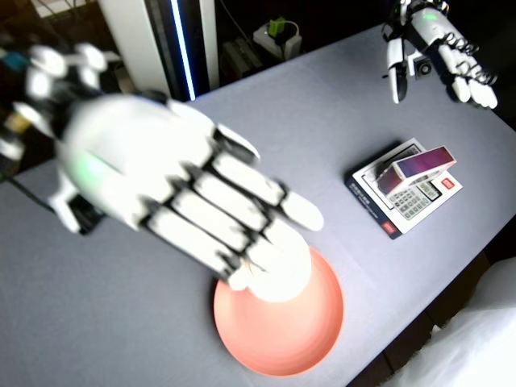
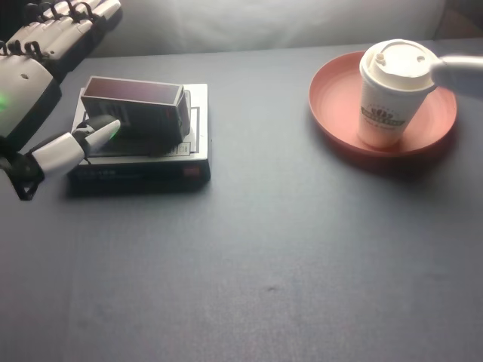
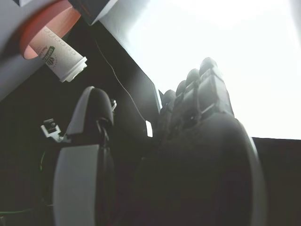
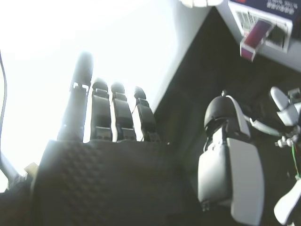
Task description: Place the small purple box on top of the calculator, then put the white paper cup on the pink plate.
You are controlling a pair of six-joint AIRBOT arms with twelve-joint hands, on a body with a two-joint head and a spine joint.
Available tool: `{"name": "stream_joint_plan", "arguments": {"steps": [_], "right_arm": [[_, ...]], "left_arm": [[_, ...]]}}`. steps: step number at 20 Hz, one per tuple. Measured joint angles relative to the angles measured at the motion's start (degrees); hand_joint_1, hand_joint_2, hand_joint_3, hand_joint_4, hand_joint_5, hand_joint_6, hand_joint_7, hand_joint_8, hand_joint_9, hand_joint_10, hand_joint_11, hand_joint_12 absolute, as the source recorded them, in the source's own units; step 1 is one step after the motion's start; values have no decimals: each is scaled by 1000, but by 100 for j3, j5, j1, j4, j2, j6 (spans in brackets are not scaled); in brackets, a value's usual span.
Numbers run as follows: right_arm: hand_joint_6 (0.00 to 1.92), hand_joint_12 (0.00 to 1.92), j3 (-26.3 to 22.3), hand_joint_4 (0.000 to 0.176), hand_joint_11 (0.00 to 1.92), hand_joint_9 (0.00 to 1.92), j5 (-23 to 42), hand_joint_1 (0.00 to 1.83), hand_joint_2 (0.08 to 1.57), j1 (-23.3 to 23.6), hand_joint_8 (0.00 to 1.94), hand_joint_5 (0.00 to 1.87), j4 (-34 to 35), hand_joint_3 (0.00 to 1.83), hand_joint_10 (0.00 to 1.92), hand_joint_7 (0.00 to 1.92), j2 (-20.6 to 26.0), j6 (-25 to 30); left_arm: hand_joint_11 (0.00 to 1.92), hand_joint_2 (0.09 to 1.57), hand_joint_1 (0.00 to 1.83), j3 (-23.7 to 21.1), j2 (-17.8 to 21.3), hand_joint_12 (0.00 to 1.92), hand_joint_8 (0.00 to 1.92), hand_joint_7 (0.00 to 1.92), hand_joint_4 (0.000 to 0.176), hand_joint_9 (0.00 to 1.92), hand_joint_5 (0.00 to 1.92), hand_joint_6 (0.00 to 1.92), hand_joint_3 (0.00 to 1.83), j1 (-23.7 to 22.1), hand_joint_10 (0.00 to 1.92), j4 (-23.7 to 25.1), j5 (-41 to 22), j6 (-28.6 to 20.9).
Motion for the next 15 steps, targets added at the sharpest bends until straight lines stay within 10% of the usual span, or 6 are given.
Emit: {"name": "stream_joint_plan", "arguments": {"steps": [2, 6, 8, 11, 14, 15], "right_arm": [[0, 2, -358, 47, 1, 0, 780, 513, 1284, -492, 0, 0, -101, 26, 0, 0, 208, 22], [0, 0, -787, 28, 0, 0, 2212, 521, 1253, -1491, 0, 0, 254, 4, 0, 0, 525, 11], [0, 0, -929, 21, 0, 0, 2806, 477, 1247, -1886, 0, 0, 435, 1, 0, 0, 610, 4], [0, 0, -1128, 25, 0, 0, 3609, 342, 1191, -2424, 0, 0, 527, 0, 0, 0, 713, -31], [0, 0, -1434, 42, 0, 0, 4527, 358, 1185, -3276, 0, 0, 1029, 0, 0, 0, 883, -105], [0, 0, -1425, 21, 0, 0, 4640, 357, 1194, -3272, 0, 0, 1110, 0, 0, 0, 920, -111]], "left_arm": [[15, 1351, 877, -72, 0, 8, 0, 0, 0, 0, 0, 0, 26, 79, 0, 17, -245, -20], [0, 1356, 584, -92, 0, 0, 0, 0, 0, 0, 0, 0, 16, 103, 0, -35, -791, -114], [0, 1384, 350, -168, -2, 0, 0, 0, 53, 0, 0, 0, 23, 103, 0, -13, -990, -127], [0, 1312, 150, -236, -2, 0, 0, 0, 71, 0, 0, 0, 0, 133, 0, 74, -1231, -146], [0, 1339, 110, -238, -4, 0, 0, 0, 167, 0, 0, 0, 8, 203, 0, 48, -1580, -166], [0, 1418, 46, -260, -4, 0, 0, 0, 154, 0, 0, 0, 34, 223, 0, 17, -1670, -166]]}}
